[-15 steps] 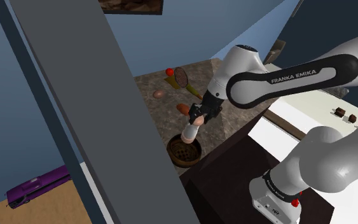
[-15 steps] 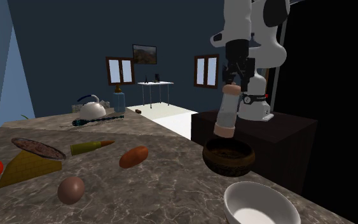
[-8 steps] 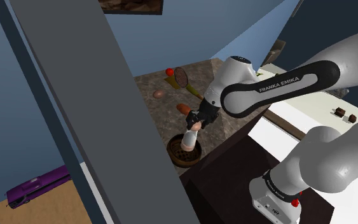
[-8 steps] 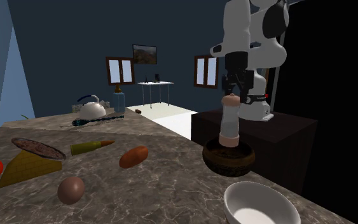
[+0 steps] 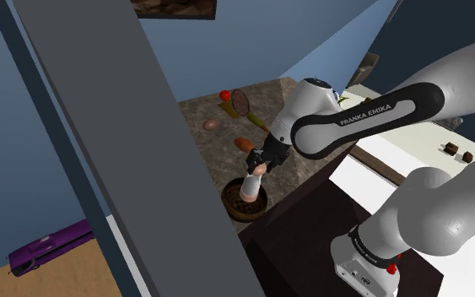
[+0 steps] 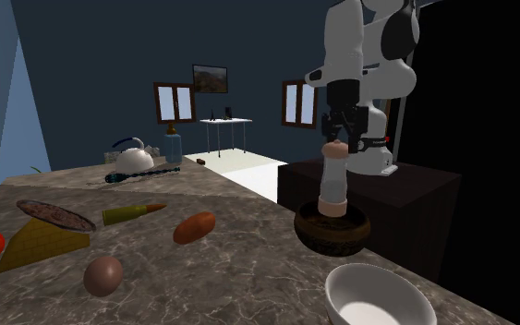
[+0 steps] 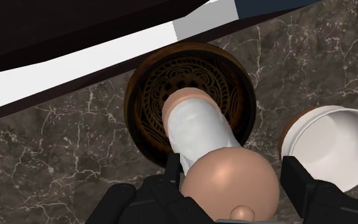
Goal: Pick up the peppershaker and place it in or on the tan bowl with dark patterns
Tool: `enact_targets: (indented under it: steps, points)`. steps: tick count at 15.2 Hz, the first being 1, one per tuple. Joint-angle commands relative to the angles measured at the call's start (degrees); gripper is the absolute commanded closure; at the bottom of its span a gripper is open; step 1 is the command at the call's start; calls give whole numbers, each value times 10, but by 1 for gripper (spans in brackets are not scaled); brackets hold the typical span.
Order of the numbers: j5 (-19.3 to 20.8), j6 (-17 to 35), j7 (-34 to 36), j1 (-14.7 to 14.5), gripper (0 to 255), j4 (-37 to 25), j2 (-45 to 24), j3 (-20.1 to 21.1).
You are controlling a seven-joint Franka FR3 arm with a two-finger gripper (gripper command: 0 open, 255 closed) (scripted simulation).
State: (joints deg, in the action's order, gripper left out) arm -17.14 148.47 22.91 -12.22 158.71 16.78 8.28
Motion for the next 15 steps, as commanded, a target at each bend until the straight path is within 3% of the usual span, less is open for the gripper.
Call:
enact_targets:
  steps: [1, 6, 10, 15]
  points:
    - [0, 0, 0, 0, 0, 0, 0, 0]
    - [0, 0, 0, 0, 0, 0, 0, 0]
    - [20, -97, 11, 12, 0, -17, 79, -7]
    - [20, -97, 11, 12, 0, -17, 79, -7]
